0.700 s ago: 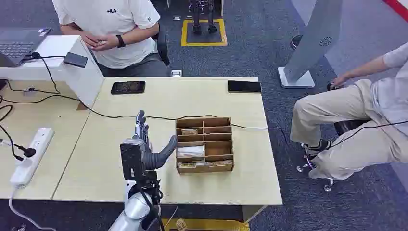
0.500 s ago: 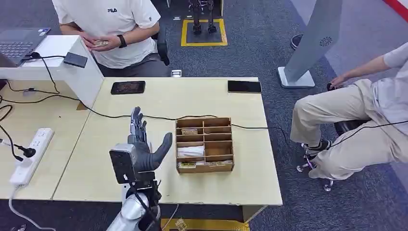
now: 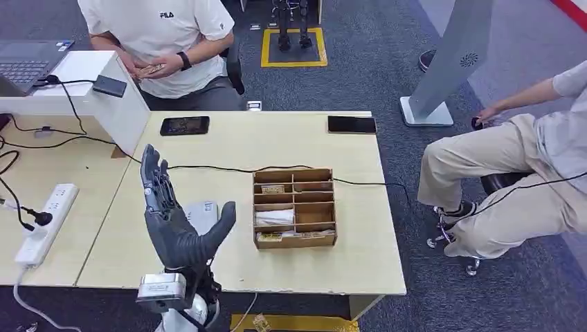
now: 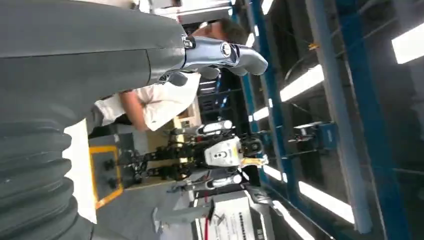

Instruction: Pass the card to the sensor for recognition and then transmit it.

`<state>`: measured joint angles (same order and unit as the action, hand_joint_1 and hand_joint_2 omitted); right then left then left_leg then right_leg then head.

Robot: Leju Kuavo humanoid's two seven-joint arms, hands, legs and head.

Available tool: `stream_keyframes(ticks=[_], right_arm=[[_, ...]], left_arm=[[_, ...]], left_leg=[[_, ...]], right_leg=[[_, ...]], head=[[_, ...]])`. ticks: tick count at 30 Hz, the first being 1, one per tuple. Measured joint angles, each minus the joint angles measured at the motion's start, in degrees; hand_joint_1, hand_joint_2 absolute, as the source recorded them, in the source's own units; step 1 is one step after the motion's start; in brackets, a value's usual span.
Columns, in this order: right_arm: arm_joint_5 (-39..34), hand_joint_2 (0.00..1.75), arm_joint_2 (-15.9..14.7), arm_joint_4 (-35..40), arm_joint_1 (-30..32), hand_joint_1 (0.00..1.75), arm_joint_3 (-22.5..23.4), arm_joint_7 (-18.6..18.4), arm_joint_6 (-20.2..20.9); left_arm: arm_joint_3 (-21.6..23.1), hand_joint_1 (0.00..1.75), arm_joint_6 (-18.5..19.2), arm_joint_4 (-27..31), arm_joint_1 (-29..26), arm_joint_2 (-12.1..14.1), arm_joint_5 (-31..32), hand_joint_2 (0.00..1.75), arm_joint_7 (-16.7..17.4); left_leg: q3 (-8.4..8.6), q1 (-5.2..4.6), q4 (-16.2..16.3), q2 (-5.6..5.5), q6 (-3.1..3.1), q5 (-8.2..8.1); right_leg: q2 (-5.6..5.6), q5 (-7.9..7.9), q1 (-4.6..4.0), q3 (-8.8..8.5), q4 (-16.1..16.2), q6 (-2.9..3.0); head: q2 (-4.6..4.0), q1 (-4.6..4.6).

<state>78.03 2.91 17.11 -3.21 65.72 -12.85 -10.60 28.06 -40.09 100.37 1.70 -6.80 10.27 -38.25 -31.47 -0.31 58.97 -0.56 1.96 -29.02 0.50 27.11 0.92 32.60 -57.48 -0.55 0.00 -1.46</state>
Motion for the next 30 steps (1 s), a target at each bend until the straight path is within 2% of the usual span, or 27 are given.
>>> stream_keyframes(ticks=[6, 10, 14, 21, 30], right_arm=[[0.1, 1.75, -0.2, 0.0, 0.0, 0.0, 0.0, -0.1, 0.2], [0.9, 1.75, -0.3, 0.0, -0.3, 0.0, -0.1, -0.4, -0.5], [2.5, 1.75, -0.7, 0.0, -1.5, 0.0, -1.0, -1.5, -0.6], [3.0, 1.75, -1.1, 0.1, -4.2, 0.0, -3.3, -2.4, -0.5], [2.5, 1.75, -1.1, 0.3, -4.7, 0.0, -4.3, -2.4, -0.5]], left_arm=[[0.0, 0.0, 0.0, 0.0, 0.1, 0.1, -2.2, 1.75, 2.9], [-1.3, 0.0, 0.0, -0.4, 0.9, -0.2, -11.1, 1.75, 9.2], [-4.7, 0.0, 0.0, -1.1, 1.2, -0.7, -15.2, 1.75, 10.1], [-6.7, 0.0, 0.0, -1.9, 1.1, -1.1, -12.3, 1.75, 10.7], [-7.7, 0.0, 0.0, -2.3, 1.2, -1.9, -10.9, 1.75, 11.8]], left_leg=[[0.0, 0.02, 0.0, 0.0, -0.03, 0.02], [-0.02, 0.01, 0.0, 0.0, -0.02, 0.01], [0.0, 0.01, 0.0, 0.05, -0.02, 0.02], [0.0, 0.01, 0.0, 0.02, -0.02, 0.02], [-0.01, 0.01, 0.0, 0.02, -0.02, 0.01]], right_leg=[[0.0, 0.0, -0.01, 0.0, 0.0, 0.0], [0.01, 0.0, 0.0, 0.01, 0.0, 0.0], [0.04, -0.01, 0.0, 0.0, 0.0, -0.01], [0.03, -0.02, 0.0, 0.0, 0.0, -0.01], [0.03, 0.0, 0.0, 0.01, 0.0, 0.0]], head=[[0.0, 0.02], [0.0, 0.02], [0.0, 0.02], [-0.02, 0.02], [0.0, 0.02]])
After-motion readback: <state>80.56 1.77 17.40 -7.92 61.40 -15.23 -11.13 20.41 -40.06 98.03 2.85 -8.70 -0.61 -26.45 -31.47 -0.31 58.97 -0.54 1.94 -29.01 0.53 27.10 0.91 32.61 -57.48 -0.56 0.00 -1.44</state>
